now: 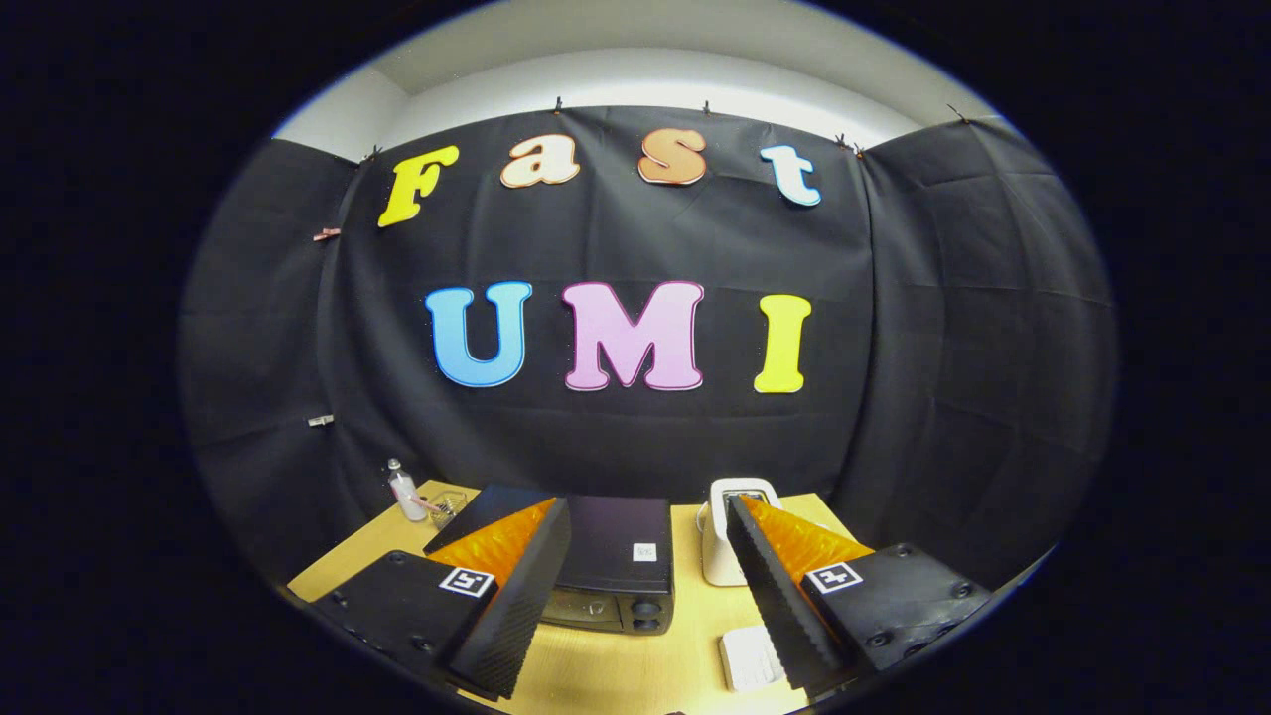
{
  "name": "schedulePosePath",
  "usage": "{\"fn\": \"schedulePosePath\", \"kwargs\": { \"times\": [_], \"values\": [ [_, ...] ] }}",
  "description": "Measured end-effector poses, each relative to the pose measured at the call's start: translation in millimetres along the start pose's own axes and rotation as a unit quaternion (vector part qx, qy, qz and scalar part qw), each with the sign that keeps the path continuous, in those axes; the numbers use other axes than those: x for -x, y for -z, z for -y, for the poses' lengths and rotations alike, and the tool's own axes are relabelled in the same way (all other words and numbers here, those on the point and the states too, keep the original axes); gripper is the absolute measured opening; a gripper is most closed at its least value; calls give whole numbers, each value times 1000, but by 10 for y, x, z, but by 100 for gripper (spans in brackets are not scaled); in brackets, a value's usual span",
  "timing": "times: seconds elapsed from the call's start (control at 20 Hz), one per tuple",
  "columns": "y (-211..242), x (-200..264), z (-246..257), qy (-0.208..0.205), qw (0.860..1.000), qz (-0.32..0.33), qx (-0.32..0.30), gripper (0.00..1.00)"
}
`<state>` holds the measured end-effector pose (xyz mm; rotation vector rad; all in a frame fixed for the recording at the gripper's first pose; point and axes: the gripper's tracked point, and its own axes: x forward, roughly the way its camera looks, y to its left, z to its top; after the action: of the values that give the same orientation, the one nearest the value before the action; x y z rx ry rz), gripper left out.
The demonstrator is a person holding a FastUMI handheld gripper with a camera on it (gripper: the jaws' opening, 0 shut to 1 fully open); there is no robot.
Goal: Open the toaster oven, put the food inside, and close the toaster oven door.
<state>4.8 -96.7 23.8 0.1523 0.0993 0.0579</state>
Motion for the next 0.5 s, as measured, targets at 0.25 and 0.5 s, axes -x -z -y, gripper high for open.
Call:
{"fn": "schedulePosePath", "kwargs": {
  "times": [0.25, 0.5],
  "values": [
    [-287, 111, 328, 10, 1000, 26, -3, 97],
    [-359, 134, 618, 20, 999, 43, 1, 97]
  ]
}}
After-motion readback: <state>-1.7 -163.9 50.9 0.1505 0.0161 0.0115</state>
